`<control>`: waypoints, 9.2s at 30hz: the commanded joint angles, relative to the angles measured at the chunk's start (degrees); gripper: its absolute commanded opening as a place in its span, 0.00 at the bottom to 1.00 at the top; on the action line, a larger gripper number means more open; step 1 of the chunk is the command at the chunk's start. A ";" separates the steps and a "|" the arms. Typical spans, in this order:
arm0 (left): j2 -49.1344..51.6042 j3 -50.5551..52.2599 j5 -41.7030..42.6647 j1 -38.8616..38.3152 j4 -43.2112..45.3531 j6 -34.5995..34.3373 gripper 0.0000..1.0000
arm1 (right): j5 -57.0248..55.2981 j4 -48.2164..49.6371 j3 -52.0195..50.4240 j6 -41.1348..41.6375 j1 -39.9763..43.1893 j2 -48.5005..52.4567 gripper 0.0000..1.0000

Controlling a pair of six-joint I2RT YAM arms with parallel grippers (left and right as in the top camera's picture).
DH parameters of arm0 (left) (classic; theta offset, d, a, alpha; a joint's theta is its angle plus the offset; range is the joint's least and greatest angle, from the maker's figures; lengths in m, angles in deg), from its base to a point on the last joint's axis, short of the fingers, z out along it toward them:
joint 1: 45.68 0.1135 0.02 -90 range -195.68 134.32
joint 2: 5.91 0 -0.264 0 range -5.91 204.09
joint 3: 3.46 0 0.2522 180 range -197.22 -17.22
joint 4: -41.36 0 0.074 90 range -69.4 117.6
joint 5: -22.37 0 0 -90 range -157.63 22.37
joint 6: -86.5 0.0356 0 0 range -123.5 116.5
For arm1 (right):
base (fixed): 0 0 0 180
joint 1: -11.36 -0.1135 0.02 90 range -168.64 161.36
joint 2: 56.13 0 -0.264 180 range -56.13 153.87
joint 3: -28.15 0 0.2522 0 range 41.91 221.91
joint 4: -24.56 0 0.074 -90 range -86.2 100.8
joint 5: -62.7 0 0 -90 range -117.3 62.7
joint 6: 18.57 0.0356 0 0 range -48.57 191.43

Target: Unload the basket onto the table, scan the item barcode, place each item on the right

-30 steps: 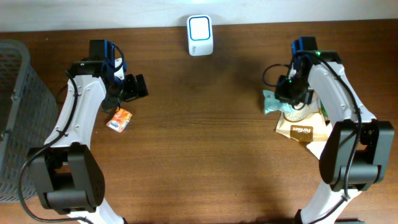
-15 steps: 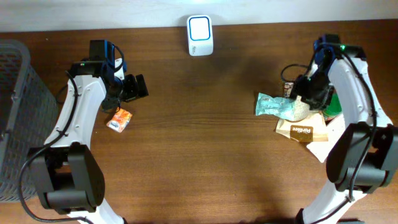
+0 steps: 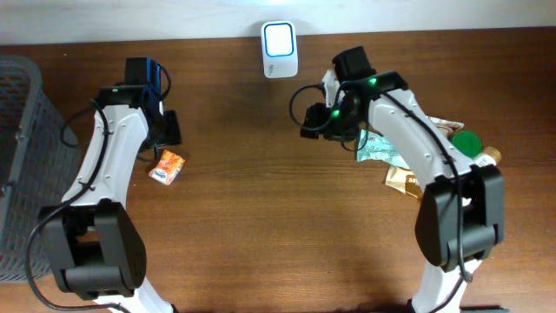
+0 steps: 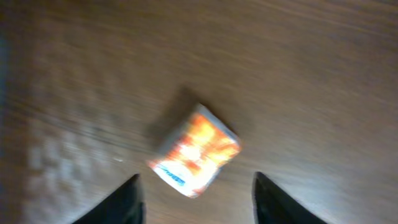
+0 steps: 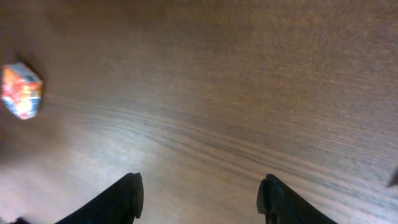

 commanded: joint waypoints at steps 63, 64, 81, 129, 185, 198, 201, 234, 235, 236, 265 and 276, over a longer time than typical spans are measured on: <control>15.12 1.33 20.20 -14.97 2.27 5.20 0.00 | 7.41 12.22 -12.41 15.78 -10.54 3.98 0.38; 15.12 1.33 20.94 -14.97 1.88 5.20 0.00 | 8.35 15.82 -13.99 17.73 -10.64 3.98 0.35; 15.12 1.33 22.99 -14.97 2.56 4.81 0.00 | 10.32 28.15 -17.81 27.50 -15.02 7.43 0.20; 15.12 1.36 17.33 -2.58 10.21 0.79 0.98 | 1.55 21.92 -18.53 23.91 -17.18 4.98 0.04; 15.12 1.36 17.35 -2.58 10.23 0.79 0.99 | -55.12 45.27 33.27 -74.77 -12.09 29.59 0.04; 15.12 1.33 17.35 -2.58 10.23 0.79 0.99 | -54.80 43.01 33.29 -59.36 -12.13 24.55 0.04; 15.12 1.33 17.35 -2.58 10.21 0.79 0.99 | -44.26 29.24 33.29 -45.03 -12.04 13.46 0.04; 15.12 1.33 17.35 -2.58 10.23 0.79 0.99 | -31.95 -16.00 -7.93 7.72 23.41 -18.58 0.04; 15.12 1.36 17.35 -2.58 10.23 0.79 0.99 | -31.12 -13.64 -9.92 7.61 23.78 -18.03 0.04; 15.12 1.36 17.35 -2.58 10.21 0.79 0.99 | -28.26 -9.88 -12.63 5.81 24.26 -16.85 0.04; 15.12 1.33 17.35 -2.58 10.23 0.79 0.99 | -22.16 -40.92 11.91 -6.82 23.89 -64.87 0.98; 15.12 1.36 17.35 -2.58 10.23 0.79 0.99 | -25.40 22.64 -56.85 -10.73 12.24 -97.07 0.98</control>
